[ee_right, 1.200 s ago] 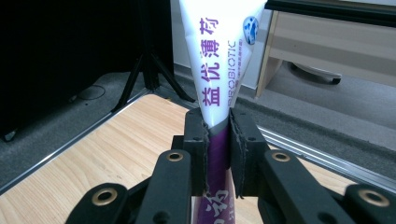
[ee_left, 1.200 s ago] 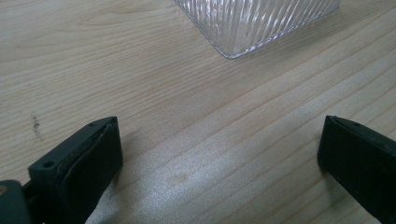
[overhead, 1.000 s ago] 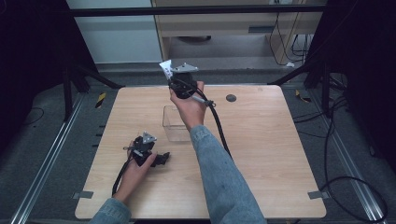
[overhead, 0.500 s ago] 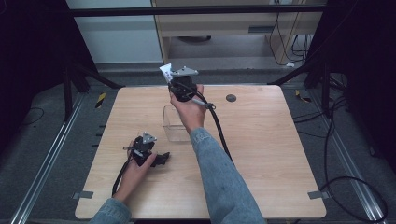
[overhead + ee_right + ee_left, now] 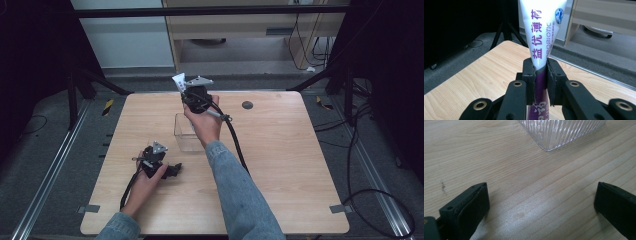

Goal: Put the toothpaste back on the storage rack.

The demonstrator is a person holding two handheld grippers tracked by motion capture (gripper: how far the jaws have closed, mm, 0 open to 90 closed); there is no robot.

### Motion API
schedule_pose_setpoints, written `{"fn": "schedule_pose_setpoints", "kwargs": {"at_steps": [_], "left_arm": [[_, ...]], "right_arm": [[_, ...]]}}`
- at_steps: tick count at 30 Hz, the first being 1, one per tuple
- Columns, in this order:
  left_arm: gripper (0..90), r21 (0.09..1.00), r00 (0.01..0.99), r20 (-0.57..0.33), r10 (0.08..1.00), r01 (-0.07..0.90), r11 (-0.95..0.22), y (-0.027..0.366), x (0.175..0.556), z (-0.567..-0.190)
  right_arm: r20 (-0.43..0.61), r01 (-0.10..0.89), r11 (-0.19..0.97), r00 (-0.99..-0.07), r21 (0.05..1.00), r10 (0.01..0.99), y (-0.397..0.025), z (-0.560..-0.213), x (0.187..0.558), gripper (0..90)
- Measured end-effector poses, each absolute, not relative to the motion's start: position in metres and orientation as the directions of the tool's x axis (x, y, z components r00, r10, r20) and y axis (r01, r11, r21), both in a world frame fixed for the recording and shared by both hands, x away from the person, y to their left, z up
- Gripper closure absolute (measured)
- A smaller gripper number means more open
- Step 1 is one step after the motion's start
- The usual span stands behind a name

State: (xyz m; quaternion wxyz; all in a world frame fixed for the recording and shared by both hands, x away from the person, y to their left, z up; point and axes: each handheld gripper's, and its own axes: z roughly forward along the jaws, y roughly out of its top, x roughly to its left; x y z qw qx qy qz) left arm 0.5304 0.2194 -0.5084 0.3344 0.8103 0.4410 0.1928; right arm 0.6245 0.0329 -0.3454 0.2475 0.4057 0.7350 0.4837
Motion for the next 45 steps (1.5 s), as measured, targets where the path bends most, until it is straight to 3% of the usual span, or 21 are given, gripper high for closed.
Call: {"fn": "schedule_pose_setpoints", "kwargs": {"at_steps": [45], "left_arm": [[0.0, 0.714, 0.536, 0.018, 0.844, 0.585, -0.386, 0.219, 0.530, -0.509]], "right_arm": [[0.034, 0.390, 0.224, -0.554, 0.893, 0.832, 0.026, -0.374, 0.611, 78.3]]}}
